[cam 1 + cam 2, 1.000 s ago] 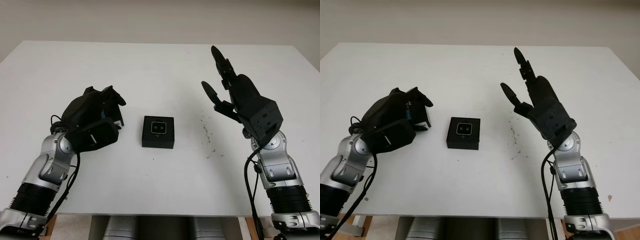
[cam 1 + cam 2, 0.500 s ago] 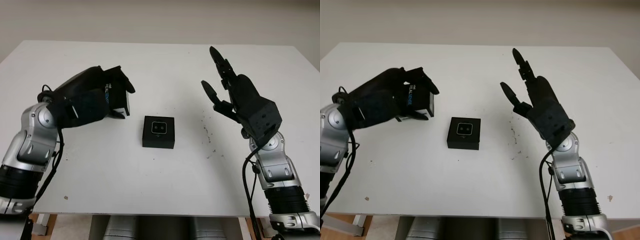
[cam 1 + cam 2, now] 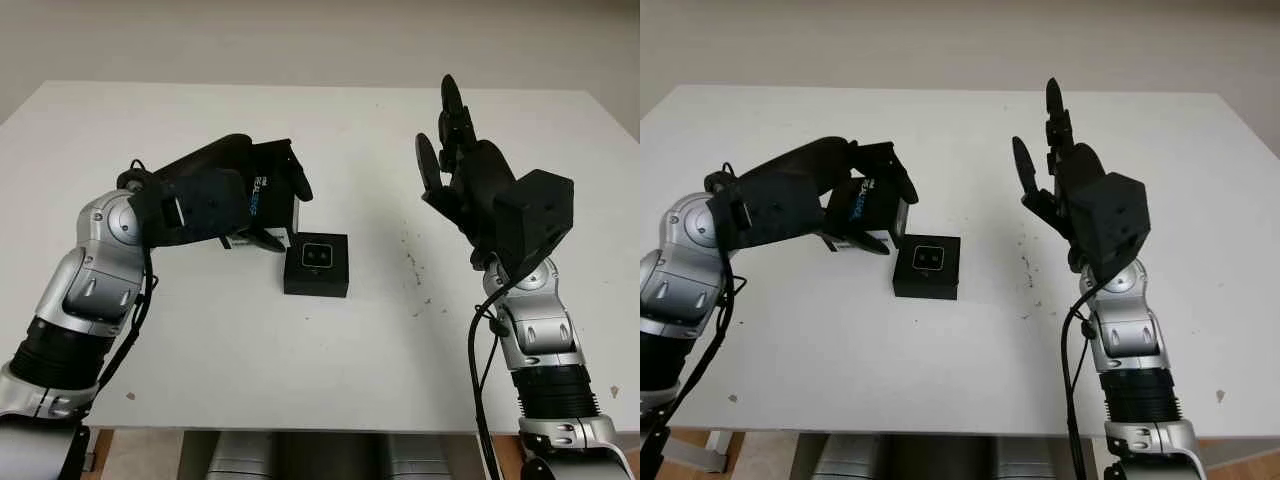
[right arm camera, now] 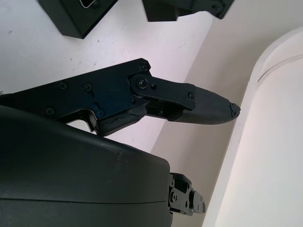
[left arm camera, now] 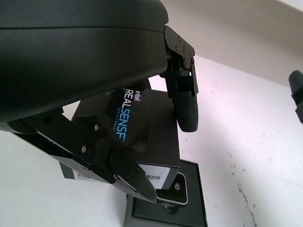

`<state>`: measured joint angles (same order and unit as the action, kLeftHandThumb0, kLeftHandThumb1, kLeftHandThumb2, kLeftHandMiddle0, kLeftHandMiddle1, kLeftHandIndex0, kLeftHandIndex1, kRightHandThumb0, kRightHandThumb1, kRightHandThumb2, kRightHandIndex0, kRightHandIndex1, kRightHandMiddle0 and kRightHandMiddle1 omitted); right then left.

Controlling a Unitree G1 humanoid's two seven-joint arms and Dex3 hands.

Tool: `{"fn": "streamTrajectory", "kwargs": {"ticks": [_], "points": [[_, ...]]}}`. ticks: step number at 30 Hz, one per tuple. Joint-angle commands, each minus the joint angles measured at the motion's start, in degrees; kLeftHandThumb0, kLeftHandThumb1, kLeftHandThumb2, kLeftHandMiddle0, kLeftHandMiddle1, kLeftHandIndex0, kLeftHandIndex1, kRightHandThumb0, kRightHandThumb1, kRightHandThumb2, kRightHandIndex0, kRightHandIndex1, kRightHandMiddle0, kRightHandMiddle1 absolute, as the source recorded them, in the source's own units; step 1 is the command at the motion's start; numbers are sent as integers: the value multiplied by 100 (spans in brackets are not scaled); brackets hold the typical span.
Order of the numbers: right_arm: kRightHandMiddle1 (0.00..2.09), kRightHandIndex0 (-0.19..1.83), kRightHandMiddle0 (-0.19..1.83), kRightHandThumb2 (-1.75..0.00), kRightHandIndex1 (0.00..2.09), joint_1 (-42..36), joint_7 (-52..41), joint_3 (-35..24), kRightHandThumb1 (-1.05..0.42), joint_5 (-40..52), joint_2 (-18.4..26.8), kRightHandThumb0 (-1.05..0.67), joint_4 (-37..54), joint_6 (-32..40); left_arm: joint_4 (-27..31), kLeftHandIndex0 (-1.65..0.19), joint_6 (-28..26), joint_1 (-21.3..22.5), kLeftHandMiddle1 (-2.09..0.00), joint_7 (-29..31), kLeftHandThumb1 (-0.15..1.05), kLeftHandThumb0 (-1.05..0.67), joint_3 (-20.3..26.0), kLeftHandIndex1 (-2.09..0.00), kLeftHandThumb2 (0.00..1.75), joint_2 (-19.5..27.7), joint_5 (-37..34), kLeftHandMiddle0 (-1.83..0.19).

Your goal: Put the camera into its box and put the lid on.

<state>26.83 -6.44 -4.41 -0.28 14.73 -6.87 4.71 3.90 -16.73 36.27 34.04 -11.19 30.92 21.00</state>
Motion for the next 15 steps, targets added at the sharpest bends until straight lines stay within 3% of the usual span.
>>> {"fn": "streamTrajectory", "kwargs": {"ticks": [1, 15], "points": [[0, -19, -19, -67, 0, 121, 38, -68, -105, 60, -47, -73, 98, 20, 145, -25, -190, 146, -155, -31, 100, -12, -130, -153, 5, -101, 122, -39], [0, -19, -19, -66, 0, 139, 291, -35, -105, 7, -148, -76, 50, -55, -20, -25, -678, 317, -148, -40, 99, -10, -536, -147, 5, -447, 426, -41]]}}
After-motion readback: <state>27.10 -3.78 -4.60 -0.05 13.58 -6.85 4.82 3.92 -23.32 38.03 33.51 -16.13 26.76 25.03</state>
